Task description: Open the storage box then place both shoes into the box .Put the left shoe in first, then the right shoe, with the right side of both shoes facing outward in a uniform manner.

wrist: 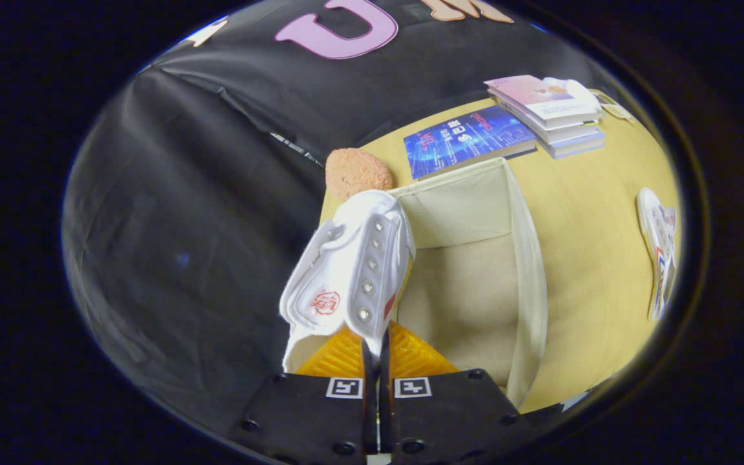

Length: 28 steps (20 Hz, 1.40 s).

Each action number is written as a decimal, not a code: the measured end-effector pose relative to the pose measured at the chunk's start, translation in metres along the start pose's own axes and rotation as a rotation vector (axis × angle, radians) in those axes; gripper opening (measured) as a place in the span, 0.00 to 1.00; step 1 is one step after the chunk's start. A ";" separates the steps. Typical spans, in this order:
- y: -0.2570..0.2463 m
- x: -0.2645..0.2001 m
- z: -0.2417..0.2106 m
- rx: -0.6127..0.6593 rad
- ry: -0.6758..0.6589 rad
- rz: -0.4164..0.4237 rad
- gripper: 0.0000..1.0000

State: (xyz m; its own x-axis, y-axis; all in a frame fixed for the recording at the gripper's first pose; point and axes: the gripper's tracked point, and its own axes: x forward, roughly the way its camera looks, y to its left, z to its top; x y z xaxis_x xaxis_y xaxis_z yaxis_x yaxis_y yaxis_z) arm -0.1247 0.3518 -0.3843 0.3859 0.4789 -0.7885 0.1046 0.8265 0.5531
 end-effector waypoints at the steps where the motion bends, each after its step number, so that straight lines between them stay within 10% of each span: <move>1: -0.002 0.001 0.000 0.001 -0.004 -0.006 0.04; 15: -0.009 0.023 -0.013 -0.059 -0.017 -0.041 0.04; 24: -0.006 0.033 -0.044 -0.130 0.072 0.001 0.67; 28: -0.005 0.027 -0.031 -0.111 0.047 0.015 0.67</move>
State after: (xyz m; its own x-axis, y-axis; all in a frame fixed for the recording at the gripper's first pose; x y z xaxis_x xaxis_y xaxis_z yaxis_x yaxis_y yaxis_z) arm -0.1438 0.3698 -0.4163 0.3429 0.5029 -0.7934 -0.0038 0.8454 0.5342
